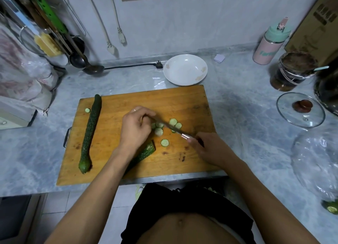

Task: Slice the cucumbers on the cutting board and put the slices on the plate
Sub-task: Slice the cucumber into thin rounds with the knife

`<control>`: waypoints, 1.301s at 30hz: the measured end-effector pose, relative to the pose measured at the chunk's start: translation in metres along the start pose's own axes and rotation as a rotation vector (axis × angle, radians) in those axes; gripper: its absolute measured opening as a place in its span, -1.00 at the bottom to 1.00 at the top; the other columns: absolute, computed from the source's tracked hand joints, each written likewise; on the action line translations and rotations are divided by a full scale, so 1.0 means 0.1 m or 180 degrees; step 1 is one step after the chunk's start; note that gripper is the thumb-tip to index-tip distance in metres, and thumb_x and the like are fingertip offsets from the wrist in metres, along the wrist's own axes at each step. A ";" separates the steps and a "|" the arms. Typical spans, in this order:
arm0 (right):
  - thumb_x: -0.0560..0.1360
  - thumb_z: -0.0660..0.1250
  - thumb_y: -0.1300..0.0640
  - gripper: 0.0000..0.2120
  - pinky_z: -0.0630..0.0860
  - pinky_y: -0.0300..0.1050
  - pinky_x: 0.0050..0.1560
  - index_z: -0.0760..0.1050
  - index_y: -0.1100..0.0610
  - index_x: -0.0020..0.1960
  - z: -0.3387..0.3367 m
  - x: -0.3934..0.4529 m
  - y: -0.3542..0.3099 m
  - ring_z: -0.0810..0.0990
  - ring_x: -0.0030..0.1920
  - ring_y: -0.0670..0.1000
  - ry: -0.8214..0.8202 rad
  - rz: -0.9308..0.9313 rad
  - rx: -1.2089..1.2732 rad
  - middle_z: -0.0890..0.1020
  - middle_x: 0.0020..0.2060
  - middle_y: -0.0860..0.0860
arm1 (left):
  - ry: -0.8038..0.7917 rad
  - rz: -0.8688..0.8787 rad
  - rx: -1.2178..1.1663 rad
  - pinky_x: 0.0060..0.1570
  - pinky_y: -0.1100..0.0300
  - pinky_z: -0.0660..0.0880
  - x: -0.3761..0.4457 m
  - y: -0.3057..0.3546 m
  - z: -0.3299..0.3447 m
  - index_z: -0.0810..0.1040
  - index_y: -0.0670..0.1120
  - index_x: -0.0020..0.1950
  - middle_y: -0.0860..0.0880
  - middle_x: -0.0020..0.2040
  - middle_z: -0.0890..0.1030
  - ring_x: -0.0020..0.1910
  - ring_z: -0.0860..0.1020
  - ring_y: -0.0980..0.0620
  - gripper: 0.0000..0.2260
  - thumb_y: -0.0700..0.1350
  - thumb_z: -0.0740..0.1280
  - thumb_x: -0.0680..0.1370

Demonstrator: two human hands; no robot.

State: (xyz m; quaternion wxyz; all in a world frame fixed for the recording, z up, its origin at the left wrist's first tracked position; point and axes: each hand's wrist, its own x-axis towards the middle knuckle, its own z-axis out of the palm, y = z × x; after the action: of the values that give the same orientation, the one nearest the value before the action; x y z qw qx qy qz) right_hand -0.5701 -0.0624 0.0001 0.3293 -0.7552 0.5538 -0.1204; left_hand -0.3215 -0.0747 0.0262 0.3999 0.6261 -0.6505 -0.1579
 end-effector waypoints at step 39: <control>0.59 0.17 -0.23 -0.41 0.44 -0.12 -0.38 0.56 0.27 -0.23 -0.03 0.07 0.06 0.47 -0.50 -0.12 0.0341 0.0622 0.1225 0.54 -0.49 -0.03 | -0.1269 -0.2556 0.0016 0.28 0.13 0.45 0.35 -0.31 0.58 0.43 -0.01 0.41 -0.07 0.36 0.46 0.30 0.46 -0.06 -0.42 -0.26 0.45 0.41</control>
State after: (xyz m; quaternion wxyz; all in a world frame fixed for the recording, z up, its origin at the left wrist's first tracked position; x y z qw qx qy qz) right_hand -0.5732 -0.0710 -0.0029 0.4475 -0.6137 0.6079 -0.2314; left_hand -0.3384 -0.1302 -0.0209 0.1722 0.7873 -0.4207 -0.4166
